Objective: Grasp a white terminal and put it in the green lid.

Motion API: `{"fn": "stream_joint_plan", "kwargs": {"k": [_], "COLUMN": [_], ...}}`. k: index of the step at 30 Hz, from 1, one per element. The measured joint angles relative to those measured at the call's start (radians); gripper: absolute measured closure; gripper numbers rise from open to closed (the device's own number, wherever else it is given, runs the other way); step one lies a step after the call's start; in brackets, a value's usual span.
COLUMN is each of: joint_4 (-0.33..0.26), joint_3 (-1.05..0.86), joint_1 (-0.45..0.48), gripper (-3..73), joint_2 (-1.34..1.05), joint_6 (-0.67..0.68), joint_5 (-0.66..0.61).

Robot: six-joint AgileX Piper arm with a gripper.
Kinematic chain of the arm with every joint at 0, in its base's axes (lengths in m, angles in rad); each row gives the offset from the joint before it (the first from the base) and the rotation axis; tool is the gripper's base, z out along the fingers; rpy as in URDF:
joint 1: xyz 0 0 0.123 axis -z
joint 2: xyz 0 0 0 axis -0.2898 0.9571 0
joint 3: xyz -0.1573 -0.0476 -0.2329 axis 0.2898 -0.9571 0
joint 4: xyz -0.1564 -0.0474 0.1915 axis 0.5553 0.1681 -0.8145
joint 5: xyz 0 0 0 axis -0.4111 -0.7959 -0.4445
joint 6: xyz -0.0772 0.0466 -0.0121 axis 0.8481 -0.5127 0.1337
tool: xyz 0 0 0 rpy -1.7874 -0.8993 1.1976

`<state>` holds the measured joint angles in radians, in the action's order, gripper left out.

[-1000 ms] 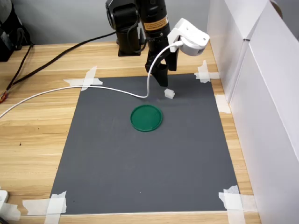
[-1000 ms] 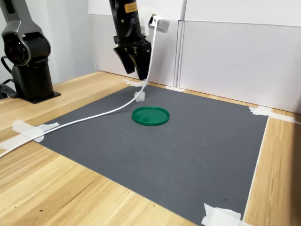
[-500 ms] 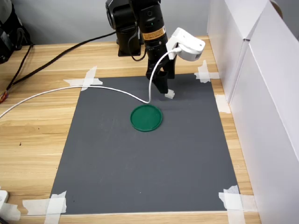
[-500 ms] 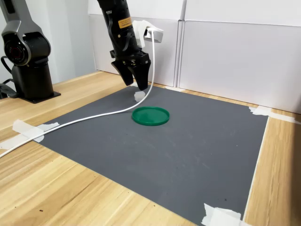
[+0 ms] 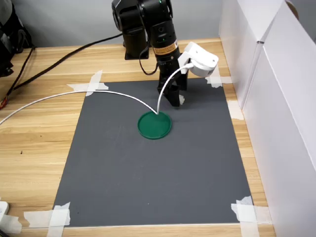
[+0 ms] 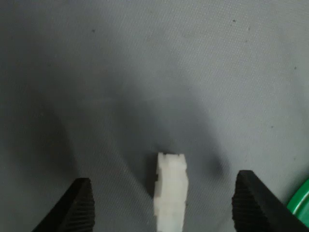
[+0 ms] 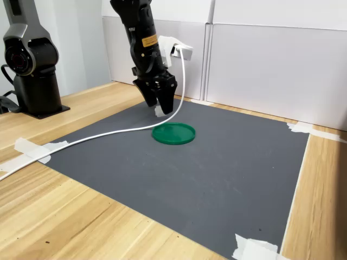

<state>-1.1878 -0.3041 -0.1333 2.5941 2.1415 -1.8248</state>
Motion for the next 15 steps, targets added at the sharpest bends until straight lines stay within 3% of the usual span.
{"fn": "stream_joint_plan", "kwargs": {"k": [6, 15], "joint_4": [-0.011, -0.012], "joint_3": [0.0, 0.0], "joint_1": [0.0, 0.0], "gripper": [6.4, 34.4], "joint_2": [0.001, 0.001], "joint_6": [-0.023, -0.073], "joint_5": [0.01, 0.01]}}
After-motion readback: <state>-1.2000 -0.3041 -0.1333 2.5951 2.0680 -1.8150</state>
